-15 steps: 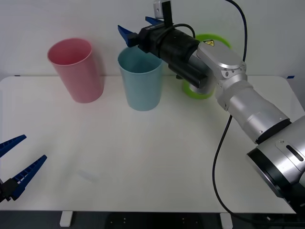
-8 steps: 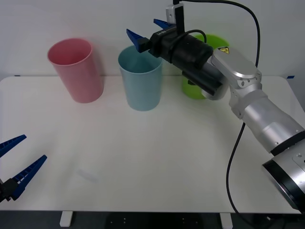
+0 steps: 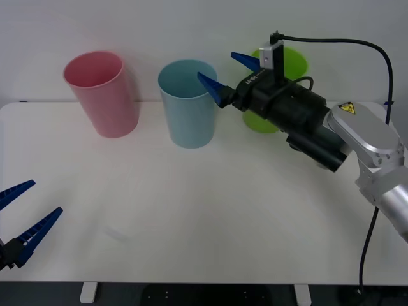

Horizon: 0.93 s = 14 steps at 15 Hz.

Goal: Grasp the object on the table and drop it into the matching bin: aluminum can to the light blue bin, PET bottle to the pink bin.

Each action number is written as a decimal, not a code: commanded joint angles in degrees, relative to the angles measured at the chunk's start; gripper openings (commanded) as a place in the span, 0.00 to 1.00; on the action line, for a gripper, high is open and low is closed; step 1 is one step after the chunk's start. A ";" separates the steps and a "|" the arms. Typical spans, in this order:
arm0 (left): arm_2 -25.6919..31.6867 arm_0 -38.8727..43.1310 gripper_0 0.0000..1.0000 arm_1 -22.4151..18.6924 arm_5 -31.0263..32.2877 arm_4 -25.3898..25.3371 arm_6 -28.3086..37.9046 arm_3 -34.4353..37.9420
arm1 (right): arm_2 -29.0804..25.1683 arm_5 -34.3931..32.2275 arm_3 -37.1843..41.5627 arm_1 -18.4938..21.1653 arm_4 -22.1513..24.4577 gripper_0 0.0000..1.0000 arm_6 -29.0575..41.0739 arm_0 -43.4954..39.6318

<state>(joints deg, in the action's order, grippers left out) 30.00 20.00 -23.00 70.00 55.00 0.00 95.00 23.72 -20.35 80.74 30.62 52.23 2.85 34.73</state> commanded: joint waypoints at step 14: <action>0.00 0.00 1.00 0.00 0.00 0.00 0.00 0.00 | -18.71 -16.74 25.34 15.61 -4.85 1.00 -14.19 -43.43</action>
<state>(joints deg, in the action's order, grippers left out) 30.00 20.00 -23.00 70.00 55.00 0.00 95.00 6.33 -35.54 105.91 46.31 47.30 -11.15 -7.23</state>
